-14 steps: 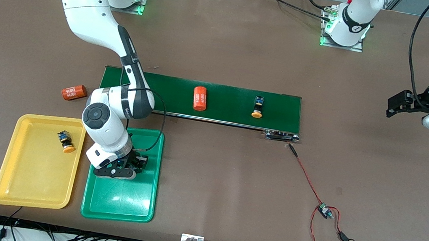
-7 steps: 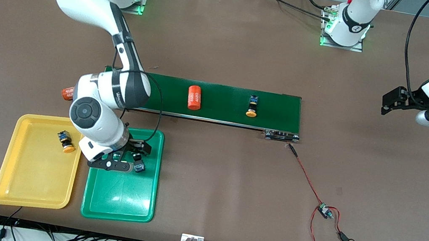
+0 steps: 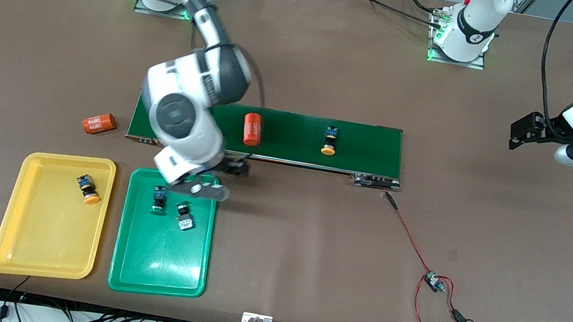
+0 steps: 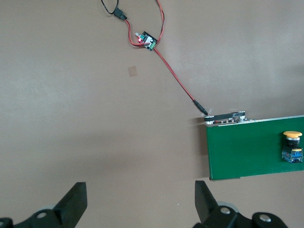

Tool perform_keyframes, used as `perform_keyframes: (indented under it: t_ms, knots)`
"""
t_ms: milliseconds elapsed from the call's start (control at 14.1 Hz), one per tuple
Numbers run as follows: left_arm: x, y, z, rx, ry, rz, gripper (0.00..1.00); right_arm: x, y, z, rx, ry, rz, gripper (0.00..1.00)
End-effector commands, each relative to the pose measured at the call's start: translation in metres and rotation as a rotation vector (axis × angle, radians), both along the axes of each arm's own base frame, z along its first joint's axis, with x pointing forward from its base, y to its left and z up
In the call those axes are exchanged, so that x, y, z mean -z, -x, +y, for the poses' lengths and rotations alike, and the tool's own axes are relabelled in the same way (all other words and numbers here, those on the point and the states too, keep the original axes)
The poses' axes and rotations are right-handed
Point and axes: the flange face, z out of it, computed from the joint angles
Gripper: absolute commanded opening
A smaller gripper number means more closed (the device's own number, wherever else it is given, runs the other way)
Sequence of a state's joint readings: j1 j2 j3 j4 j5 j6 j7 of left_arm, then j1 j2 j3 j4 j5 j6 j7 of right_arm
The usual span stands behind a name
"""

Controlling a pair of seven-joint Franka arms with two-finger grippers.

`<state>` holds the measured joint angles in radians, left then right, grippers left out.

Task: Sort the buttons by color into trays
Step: 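Grasp the yellow button on the belt with the right gripper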

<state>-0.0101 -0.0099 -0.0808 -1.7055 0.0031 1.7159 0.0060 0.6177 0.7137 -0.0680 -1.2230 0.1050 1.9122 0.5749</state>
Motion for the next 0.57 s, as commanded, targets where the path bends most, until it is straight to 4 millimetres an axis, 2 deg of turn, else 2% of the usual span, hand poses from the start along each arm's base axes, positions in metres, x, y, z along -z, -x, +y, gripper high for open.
perform_keyframes:
  t_ms: [0, 213, 496]
  knots:
    - [-0.008, 0.003, -0.001, 0.013, -0.027, 0.001, 1.00, 0.008, 0.051, 0.053, 0.043, 0.038, 0.029, 1.00]
    - [-0.009, 0.003, -0.002, 0.015, -0.027, -0.001, 1.00, 0.023, 0.089, 0.092, 0.030, 0.057, 0.047, 1.00]
    - [-0.009, 0.003, -0.002, 0.015, -0.027, -0.001, 1.00, 0.025, 0.110, 0.121, 0.112, 0.020, 0.045, 1.00]
